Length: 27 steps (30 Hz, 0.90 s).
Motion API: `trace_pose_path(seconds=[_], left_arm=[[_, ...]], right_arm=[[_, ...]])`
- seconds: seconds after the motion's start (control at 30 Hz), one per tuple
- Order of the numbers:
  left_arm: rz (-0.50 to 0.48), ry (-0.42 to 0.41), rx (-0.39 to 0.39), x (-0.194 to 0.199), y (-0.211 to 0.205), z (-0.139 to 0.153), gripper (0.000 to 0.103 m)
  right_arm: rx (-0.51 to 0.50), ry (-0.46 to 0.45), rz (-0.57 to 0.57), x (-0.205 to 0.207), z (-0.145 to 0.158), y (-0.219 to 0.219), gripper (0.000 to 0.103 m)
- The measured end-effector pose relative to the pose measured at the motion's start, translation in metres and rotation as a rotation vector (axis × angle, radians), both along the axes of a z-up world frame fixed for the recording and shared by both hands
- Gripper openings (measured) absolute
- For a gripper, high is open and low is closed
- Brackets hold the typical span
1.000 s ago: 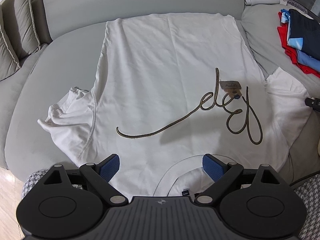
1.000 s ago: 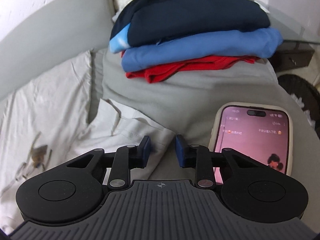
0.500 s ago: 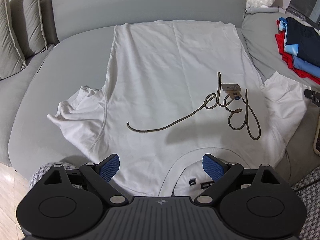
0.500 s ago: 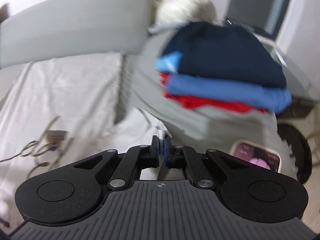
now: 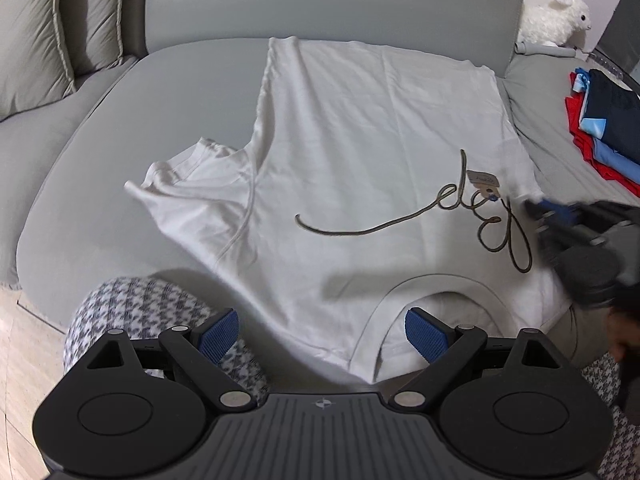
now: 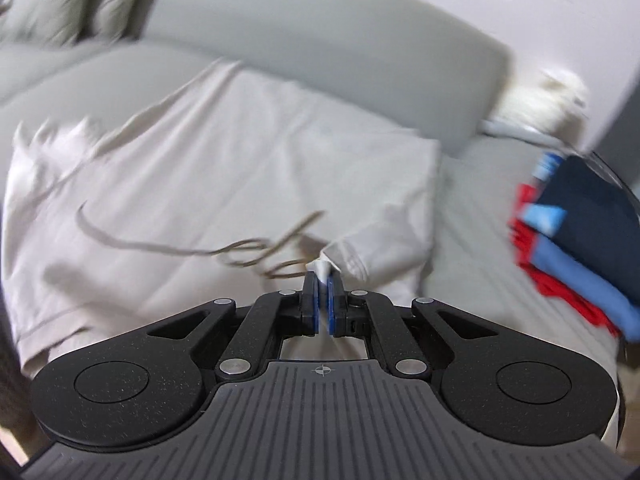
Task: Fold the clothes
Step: 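Fold the held sleeve inward across the shirt body with the right tool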
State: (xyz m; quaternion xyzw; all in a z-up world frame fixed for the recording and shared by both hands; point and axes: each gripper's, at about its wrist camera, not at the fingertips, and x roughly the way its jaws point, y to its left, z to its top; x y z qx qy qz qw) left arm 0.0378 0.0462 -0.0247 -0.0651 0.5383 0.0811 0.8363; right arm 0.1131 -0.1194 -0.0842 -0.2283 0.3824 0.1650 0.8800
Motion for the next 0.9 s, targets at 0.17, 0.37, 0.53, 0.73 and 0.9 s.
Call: trace_pose_path(seconds=[0.17,0.37,0.53,0.73,0.9], left_arm=[[0.001,0.001,-0.011,-0.004,0.004,-0.001,0.091],[-0.035,0.003,-0.015,-0.002,-0.005,-0.006,0.091],[-0.074,0.013,-0.008,0.0,-0.02,-0.007,0.091],[-0.04,0.012,0.007,-0.001,-0.012,-0.006,0.091],[-0.017,0.05,-0.012,0.002,-0.006,-0.016,0.091]], right_arm=[[-0.071,0.155,0.041,0.002,-0.034,0.021,0.026],[0.065,0.08,-0.008,-0.017,0.002,-0.008,0.031],[0.094,0.028,-0.186,0.007,0.008,-0.047,0.01],[0.036,0.183,-0.294,0.02,-0.039,-0.079,0.013],[0.047,0.254,-0.308,0.005,-0.034,-0.094,0.014]])
